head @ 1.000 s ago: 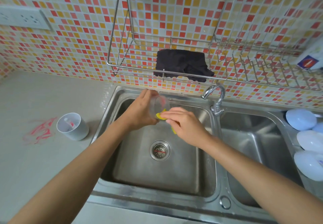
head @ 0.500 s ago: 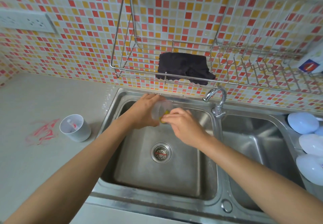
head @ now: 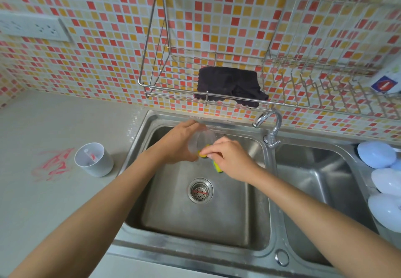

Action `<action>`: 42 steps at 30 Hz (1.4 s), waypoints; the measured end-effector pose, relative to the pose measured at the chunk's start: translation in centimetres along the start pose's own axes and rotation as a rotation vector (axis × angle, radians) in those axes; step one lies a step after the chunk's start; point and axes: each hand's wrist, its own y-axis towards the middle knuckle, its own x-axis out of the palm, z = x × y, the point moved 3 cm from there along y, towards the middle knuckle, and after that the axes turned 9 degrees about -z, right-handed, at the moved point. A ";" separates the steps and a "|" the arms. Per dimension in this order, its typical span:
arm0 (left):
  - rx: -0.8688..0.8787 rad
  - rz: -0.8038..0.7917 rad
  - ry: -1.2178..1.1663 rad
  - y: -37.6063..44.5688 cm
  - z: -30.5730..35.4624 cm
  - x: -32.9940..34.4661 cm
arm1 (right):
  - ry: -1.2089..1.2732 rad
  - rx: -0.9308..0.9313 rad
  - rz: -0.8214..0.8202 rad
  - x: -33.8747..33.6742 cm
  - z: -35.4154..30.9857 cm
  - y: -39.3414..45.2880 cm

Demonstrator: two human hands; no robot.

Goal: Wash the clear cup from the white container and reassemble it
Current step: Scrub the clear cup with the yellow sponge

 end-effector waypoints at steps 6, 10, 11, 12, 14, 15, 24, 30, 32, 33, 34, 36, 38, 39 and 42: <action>-0.018 0.005 -0.013 0.0 0.2 -0.6 | -0.423 -0.245 0.202 -1.2 0.5 -0.2; -0.014 -0.007 -0.012 -0.4 -0.3 -0.6 | -0.056 -0.126 0.133 0.0 0.9 -0.9; -0.017 -0.009 -0.023 -0.5 -0.4 -0.5 | -0.075 -0.138 0.111 0.1 1.0 -1.1; -0.022 -0.013 -0.034 -0.5 -0.4 -0.4 | -0.122 -0.162 0.107 0.2 1.0 -1.3; -0.025 -0.027 -0.051 -0.4 -0.4 -0.3 | -0.318 -0.262 0.158 0.0 1.0 -1.6; -0.027 -0.041 -0.064 -0.2 -0.4 -0.3 | -0.404 -0.293 0.204 -0.1 0.9 -1.5; -0.005 0.002 -0.279 0.0 0.5 -0.7 | -0.498 -0.319 0.449 -1.0 -0.5 -1.9; -0.017 0.144 -0.126 -0.1 0.5 -0.5 | -0.349 -0.242 0.401 -0.9 -1.0 -1.7; -0.028 0.141 -0.022 -0.2 0.5 -0.5 | -0.036 -0.063 0.311 -0.8 -0.9 -1.7; -0.052 0.121 0.048 -0.3 0.5 -0.5 | 0.144 0.012 0.251 -0.5 -0.9 -1.7; -0.073 0.094 0.099 -0.4 0.5 -0.4 | 0.332 0.069 0.192 -0.2 -0.8 -1.7; -0.081 0.035 0.124 -0.5 0.2 -0.3 | 0.497 0.124 0.111 0.4 -0.4 -1.6; -0.071 -0.018 0.128 -0.6 -0.1 0.0 | 0.213 0.047 0.098 0.3 -0.1 -1.5; -0.057 -0.035 0.120 -0.6 -0.2 0.1 | -0.025 -0.047 0.108 0.2 0.0 -1.3; -0.014 -0.050 0.047 -0.6 -0.3 0.5 | -0.544 -0.304 0.212 -0.4 0.0 -1.1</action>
